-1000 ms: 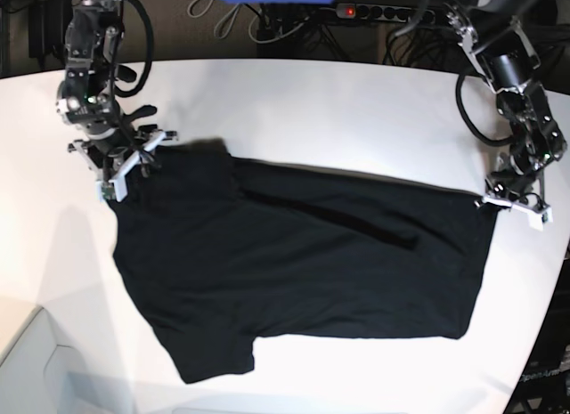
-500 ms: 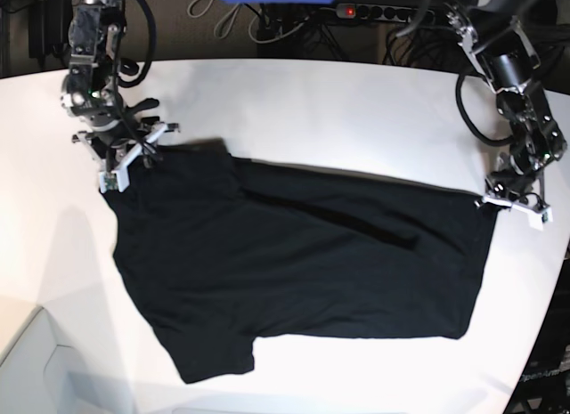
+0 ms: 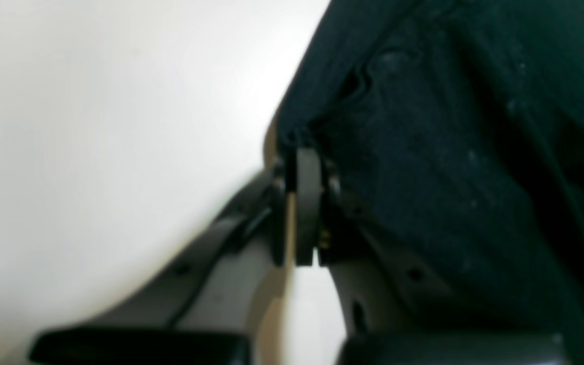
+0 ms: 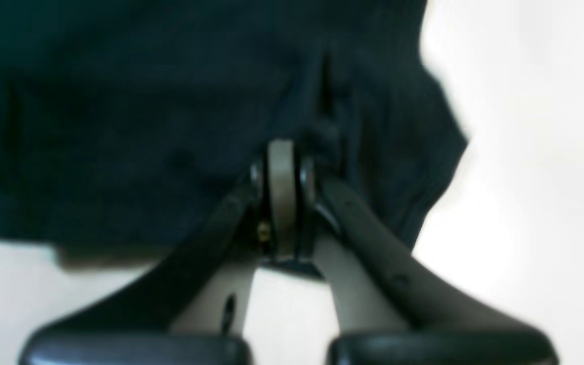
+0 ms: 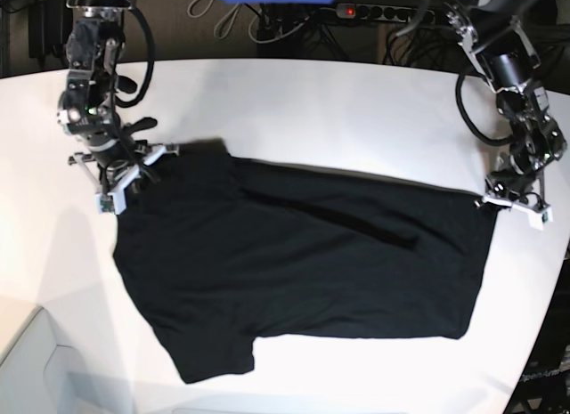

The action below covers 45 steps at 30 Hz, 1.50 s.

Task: Layout the t-shirt on the table in an organized manner, then fold the t-shirt properly
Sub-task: 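Slide the right gripper along the shirt side and regrasp near the collar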

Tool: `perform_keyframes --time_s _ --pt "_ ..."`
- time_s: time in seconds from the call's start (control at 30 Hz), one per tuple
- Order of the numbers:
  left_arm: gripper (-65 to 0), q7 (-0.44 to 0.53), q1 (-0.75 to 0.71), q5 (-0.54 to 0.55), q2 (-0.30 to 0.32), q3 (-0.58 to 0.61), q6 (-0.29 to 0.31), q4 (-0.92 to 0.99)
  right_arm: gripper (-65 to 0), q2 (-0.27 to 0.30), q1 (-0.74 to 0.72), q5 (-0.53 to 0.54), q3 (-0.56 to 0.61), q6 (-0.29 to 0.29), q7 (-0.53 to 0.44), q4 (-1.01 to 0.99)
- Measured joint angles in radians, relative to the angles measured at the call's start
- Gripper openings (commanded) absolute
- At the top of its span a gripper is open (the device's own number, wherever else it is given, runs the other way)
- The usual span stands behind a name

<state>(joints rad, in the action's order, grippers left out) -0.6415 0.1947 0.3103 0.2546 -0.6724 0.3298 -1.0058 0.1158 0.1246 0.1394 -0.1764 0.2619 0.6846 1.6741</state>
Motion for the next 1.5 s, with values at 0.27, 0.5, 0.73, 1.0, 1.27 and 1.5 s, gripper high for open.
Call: perform_keyframes --time_s 0.27,0.5,0.73,1.0,1.27,1.5 --pt "-64.9 -0.001 0.0 0.001 0.0 0.0 0.0 0.0 -65.0 0.0 -0.079 0.001 0.001 0.0 0.013 0.021" --pt "-64.9 0.0 0.0 0.0 0.0 -0.001 0.0 0.0 -65.0 0.0 -0.226 0.001 0.006 -0.001 0.011 -0.071" --pt "-64.9 0.007 -0.004 0.001 0.0 -0.001 0.0 0.0 -65.0 -0.011 -0.361 -0.001 0.005 -0.001 0.009 -0.193" --pt "-64.9 0.014 -0.012 0.006 0.0 -0.001 0.004 -0.002 -47.7 -0.028 -0.43 0.0 0.072 0.0 0.006 -0.307" --pt "-64.9 0.011 -0.012 0.005 0.0 -0.001 0.004 -0.002 -36.2 -0.031 -0.425 -0.001 0.01 -0.001 0.002 -0.249" --pt "-64.9 0.009 -0.014 0.006 0.001 0.0 0.005 -0.003 -36.2 -0.012 -0.213 0.006 -0.006 -0.001 0.0 -0.046"
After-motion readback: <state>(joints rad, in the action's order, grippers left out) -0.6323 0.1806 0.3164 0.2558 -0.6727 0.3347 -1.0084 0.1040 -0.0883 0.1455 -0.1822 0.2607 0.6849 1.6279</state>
